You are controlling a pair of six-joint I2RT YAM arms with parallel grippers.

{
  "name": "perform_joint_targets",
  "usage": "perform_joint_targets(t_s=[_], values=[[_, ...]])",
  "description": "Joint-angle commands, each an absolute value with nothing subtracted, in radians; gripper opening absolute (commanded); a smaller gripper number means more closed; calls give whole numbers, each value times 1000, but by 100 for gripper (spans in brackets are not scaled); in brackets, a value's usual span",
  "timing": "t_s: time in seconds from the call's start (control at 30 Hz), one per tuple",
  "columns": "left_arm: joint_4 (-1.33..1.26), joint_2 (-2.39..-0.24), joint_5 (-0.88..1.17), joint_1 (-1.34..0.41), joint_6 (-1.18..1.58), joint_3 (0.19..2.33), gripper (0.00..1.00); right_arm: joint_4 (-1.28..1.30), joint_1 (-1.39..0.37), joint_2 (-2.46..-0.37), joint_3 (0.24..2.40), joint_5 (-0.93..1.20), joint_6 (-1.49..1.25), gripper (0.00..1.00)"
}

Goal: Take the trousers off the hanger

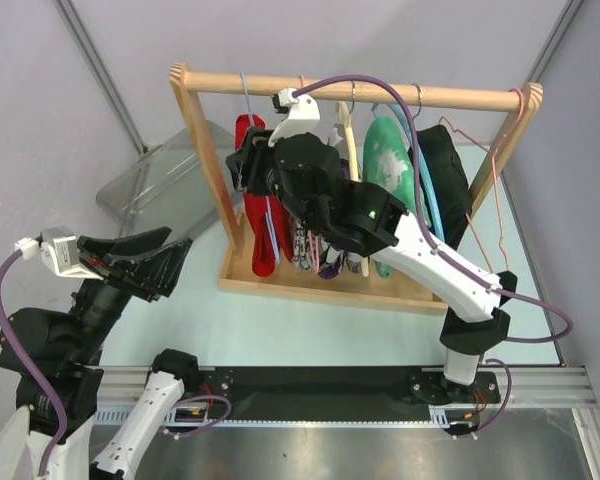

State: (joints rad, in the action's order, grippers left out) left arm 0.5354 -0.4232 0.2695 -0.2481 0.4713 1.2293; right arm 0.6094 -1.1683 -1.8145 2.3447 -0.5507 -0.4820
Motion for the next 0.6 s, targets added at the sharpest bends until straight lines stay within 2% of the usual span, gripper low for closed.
perform_joint_targets(t_s=[0.0, 0.17, 0.33, 0.57], values=[[545, -420, 265, -265, 426, 1220, 65, 580, -1166, -1830, 2353, -615, -465, 48], [545, -411, 261, -276, 414, 1212, 65, 560, -1183, -1829, 2376, -587, -370, 55], [532, -410, 281, -276, 426, 1203, 65, 529, -1255, -1828, 2428, -759, -226, 56], [528, -405, 288, -276, 430, 1195, 65, 594, -1224, -1838, 2462, -788, -201, 59]])
